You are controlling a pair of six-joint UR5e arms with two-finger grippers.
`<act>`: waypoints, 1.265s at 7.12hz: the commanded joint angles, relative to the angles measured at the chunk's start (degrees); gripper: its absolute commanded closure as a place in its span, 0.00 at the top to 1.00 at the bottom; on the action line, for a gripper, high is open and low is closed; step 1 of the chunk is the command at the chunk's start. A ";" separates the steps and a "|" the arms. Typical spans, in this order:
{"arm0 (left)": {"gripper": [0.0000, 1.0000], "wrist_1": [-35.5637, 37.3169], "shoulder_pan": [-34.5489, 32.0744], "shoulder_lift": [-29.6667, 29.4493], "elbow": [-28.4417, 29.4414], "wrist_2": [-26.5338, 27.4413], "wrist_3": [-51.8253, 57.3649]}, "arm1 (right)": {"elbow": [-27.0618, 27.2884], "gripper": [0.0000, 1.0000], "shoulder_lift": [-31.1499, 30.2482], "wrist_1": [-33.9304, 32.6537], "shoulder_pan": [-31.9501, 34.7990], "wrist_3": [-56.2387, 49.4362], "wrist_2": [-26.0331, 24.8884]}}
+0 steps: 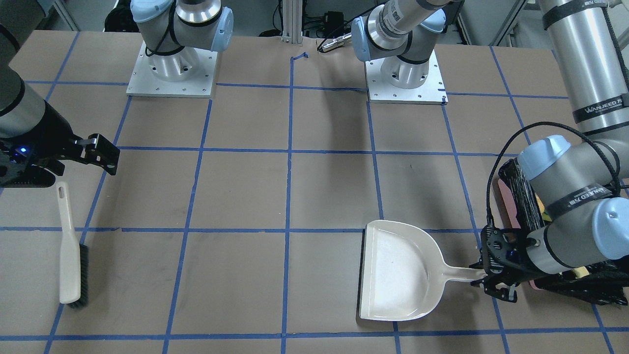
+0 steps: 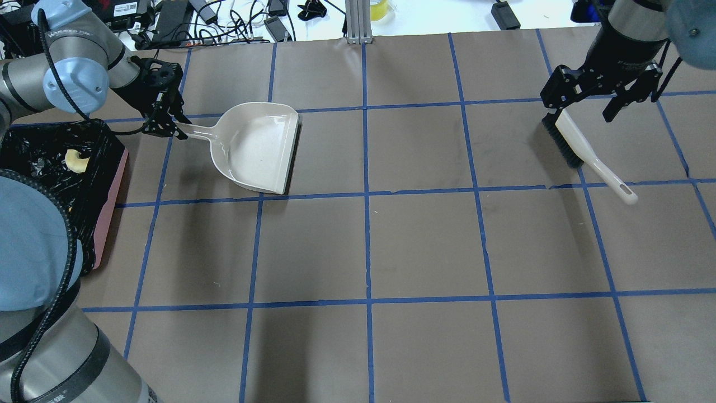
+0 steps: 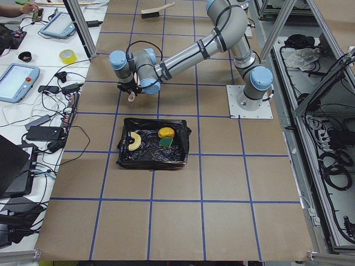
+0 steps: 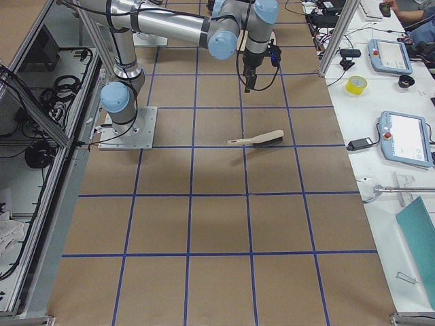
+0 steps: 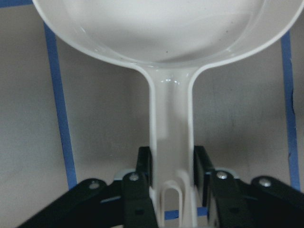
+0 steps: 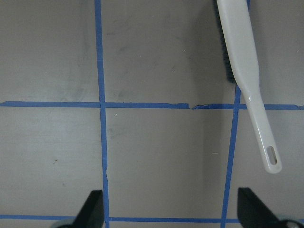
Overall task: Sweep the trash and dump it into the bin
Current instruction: 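Bring the empty dustpan back and lower it onto the table with the left gripper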
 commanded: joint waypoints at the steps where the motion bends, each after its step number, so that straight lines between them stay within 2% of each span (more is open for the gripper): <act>1: 0.00 0.33 -0.94 -0.06 -0.27 0.46 -1.94 | 0.00 1.00 0.00 0.01 0.00 0.00 0.06; 2: 0.32 0.59 -0.94 0.03 -0.36 0.38 -1.85 | 0.08 1.00 -0.09 0.09 0.00 0.00 -0.03; 3: 0.74 0.59 -0.94 0.20 -0.45 0.46 -1.85 | 0.08 1.00 -0.09 0.09 0.00 0.00 -0.03; 4: 0.82 0.25 -0.94 1.51 -0.63 0.64 -1.67 | 0.08 1.00 -0.09 0.09 0.00 0.00 -0.03; 5: 0.83 -1.41 -1.38 3.35 -0.80 0.55 -2.54 | -0.09 1.00 -0.09 0.01 0.00 0.00 -0.03; 6: 0.83 -7.52 -2.51 6.15 -0.63 0.47 -5.77 | -0.09 1.00 0.00 0.01 0.00 0.00 0.14; 8: 0.83 -13.87 -6.90 13.01 -1.41 0.64 -19.26 | -0.27 1.00 0.00 0.01 0.00 0.00 0.06; 9: 0.86 -13.91 -9.09 16.17 -2.90 0.55 -27.52 | -0.27 1.00 0.08 0.01 0.00 0.00 0.06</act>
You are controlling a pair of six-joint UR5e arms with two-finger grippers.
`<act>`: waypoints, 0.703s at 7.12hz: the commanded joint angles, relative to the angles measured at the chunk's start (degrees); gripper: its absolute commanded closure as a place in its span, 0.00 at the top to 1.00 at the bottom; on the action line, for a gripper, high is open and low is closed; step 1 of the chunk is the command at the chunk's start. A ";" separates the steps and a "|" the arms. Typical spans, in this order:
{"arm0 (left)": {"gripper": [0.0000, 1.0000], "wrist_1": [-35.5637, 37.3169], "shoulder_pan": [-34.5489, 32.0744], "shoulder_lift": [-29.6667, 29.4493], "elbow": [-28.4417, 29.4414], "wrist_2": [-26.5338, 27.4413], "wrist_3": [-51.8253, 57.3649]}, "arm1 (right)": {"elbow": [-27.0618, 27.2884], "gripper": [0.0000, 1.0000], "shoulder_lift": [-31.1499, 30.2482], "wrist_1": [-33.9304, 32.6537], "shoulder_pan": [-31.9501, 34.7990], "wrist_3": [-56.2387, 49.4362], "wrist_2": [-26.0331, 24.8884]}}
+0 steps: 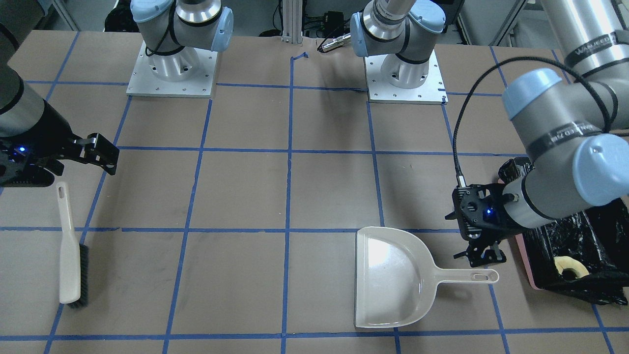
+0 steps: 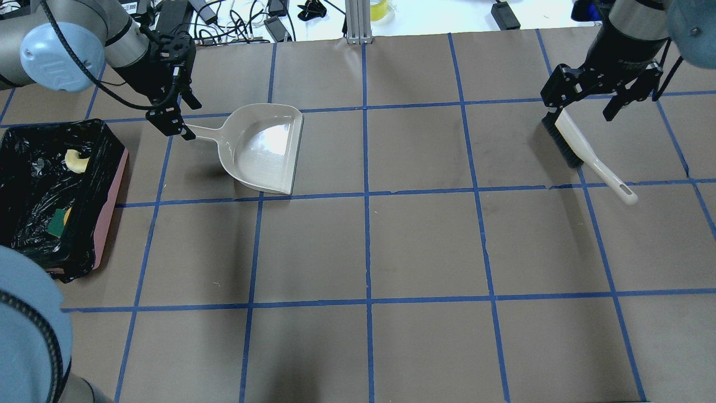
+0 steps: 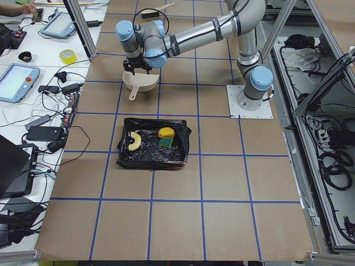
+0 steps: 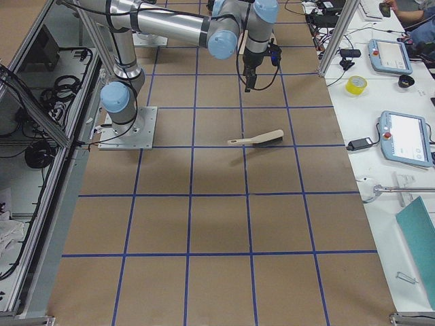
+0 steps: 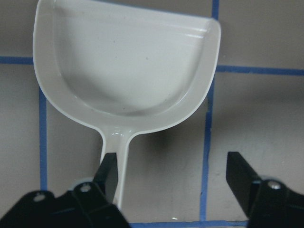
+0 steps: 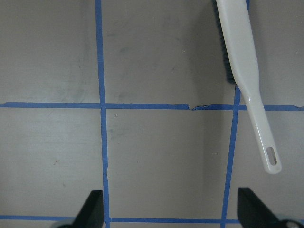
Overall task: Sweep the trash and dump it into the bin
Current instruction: 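Bring the empty dustpan back and lower it onto the table with the left gripper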
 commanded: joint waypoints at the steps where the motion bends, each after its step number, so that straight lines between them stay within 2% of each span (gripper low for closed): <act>1: 0.91 -2.37 -4.22 7.32 -2.15 0.12 -17.49 | -0.05 1.00 0.08 0.00 0.09 0.00 0.08; 3: 0.95 -6.65 -5.73 13.91 -4.08 0.12 -29.30 | -0.05 1.00 -0.01 -0.18 0.00 0.00 0.17; 4: 1.00 -7.64 -5.91 17.08 -5.84 0.04 -41.09 | -0.05 1.00 -0.09 -0.53 0.00 0.00 0.08; 5: 1.00 -7.65 -5.91 19.03 -6.98 0.12 -46.78 | -0.13 1.00 -0.18 -0.88 0.00 0.09 -0.09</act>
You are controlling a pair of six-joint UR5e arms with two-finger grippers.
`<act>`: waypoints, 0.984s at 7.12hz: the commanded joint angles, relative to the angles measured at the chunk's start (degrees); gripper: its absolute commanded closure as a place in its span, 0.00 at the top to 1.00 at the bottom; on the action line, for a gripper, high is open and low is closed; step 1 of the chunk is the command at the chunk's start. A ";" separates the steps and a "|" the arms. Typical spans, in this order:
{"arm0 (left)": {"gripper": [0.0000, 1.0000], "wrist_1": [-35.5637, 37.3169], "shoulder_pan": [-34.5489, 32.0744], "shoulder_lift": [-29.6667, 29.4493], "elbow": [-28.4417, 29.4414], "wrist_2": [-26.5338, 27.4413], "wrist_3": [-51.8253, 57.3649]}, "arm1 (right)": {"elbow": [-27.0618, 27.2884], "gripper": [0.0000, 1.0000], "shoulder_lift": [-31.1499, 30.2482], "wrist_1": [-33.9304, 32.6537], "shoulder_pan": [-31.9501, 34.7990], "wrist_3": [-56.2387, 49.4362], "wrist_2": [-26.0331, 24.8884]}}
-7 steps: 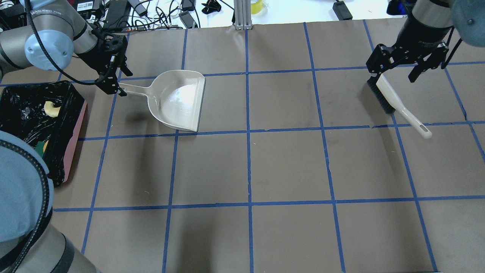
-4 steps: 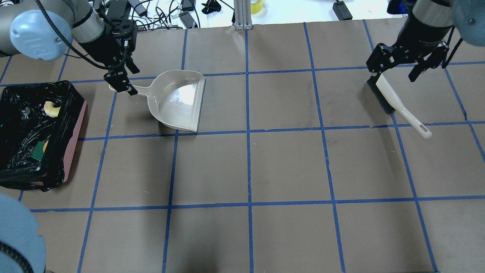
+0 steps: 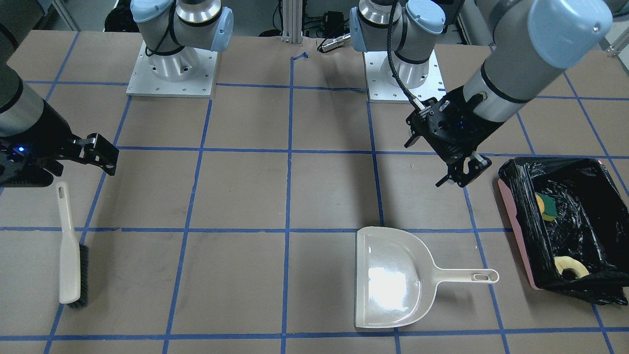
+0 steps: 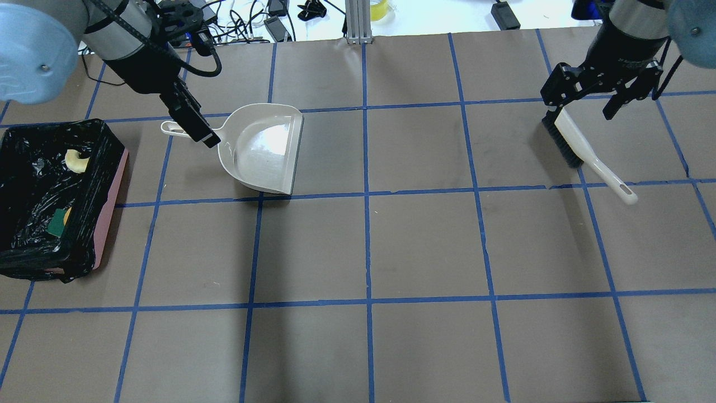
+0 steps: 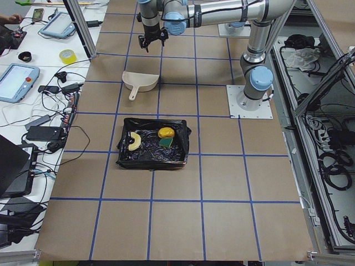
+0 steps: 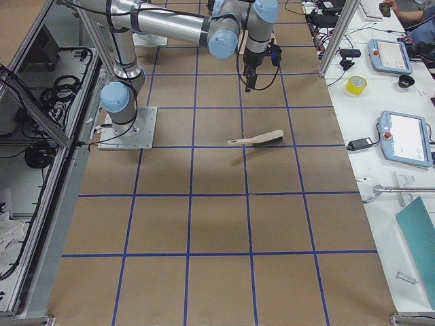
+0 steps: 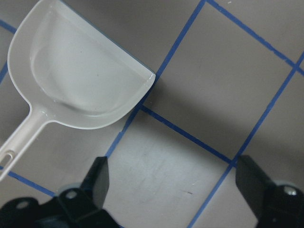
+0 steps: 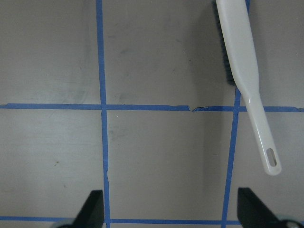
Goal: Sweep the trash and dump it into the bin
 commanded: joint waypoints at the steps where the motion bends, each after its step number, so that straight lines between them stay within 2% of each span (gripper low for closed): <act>1: 1.00 -0.83 -0.16 4.84 -2.42 1.87 -12.80 | -0.58 1.00 -1.23 -1.10 0.17 1.55 0.36; 2: 1.00 -0.92 -0.16 6.34 -3.21 2.93 -21.02 | -1.81 1.00 -3.15 -0.50 1.56 6.09 -0.07; 3: 1.00 -0.66 -0.16 7.39 -3.57 3.03 -28.06 | -3.12 1.00 -6.04 3.68 4.36 7.00 -0.60; 4: 1.00 0.21 -0.16 6.88 -3.31 9.12 -33.87 | -3.48 1.00 -9.20 5.47 5.78 9.71 -0.34; 5: 1.00 0.74 -0.25 6.53 -3.39 12.49 -37.76 | -3.75 1.00 -9.85 5.75 6.58 12.26 -0.16; 7: 1.00 0.75 -2.35 7.22 -3.48 9.56 -45.57 | -4.01 1.00 -9.59 5.22 8.86 15.70 0.02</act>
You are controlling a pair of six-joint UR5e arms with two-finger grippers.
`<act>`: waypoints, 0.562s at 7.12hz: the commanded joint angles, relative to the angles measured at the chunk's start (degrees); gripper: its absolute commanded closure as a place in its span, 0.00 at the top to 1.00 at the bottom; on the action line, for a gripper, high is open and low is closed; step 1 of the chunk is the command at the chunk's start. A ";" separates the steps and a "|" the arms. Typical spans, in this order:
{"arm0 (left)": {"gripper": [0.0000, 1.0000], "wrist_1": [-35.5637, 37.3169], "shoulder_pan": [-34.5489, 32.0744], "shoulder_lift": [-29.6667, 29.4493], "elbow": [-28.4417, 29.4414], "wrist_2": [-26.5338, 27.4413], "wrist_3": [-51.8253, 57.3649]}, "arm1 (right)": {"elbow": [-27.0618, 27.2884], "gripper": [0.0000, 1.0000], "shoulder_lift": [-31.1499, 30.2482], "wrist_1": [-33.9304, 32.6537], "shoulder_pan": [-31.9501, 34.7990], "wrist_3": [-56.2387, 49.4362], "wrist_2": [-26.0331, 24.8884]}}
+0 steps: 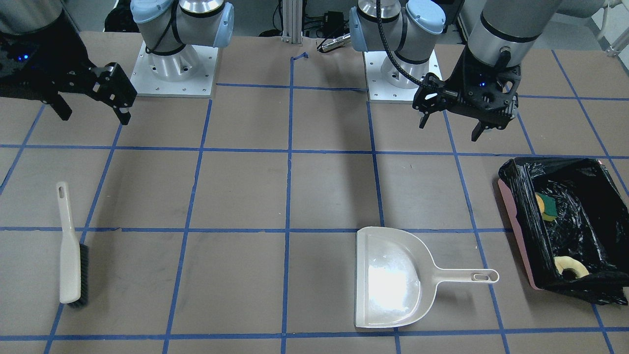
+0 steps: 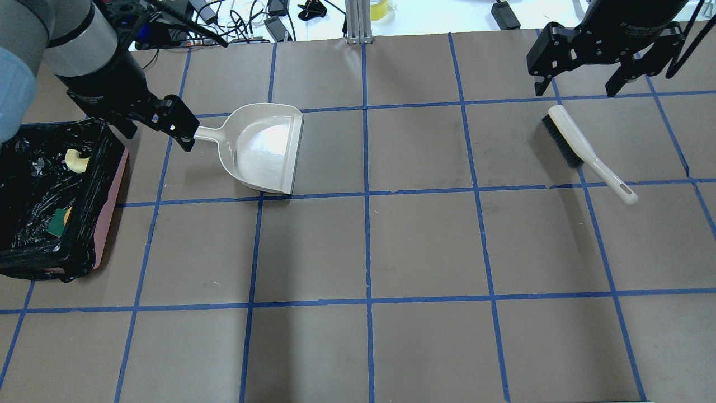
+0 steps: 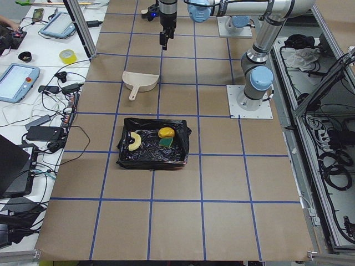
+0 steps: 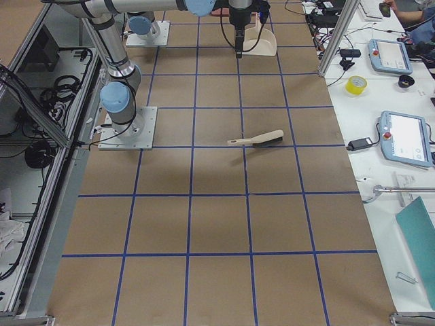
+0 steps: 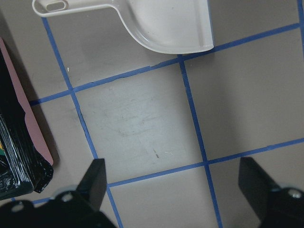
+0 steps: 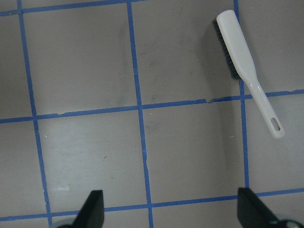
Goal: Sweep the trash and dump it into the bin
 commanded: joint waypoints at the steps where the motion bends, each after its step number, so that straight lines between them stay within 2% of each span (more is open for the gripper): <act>1: 1.00 0.19 -2.08 0.38 0.10 -2.38 -11.32 | -0.01 1.00 0.16 -0.13 1.67 2.00 -0.11; 4: 1.00 0.19 -2.18 0.12 -0.16 -3.36 -14.63 | 0.43 1.00 0.25 -0.31 1.68 2.00 0.15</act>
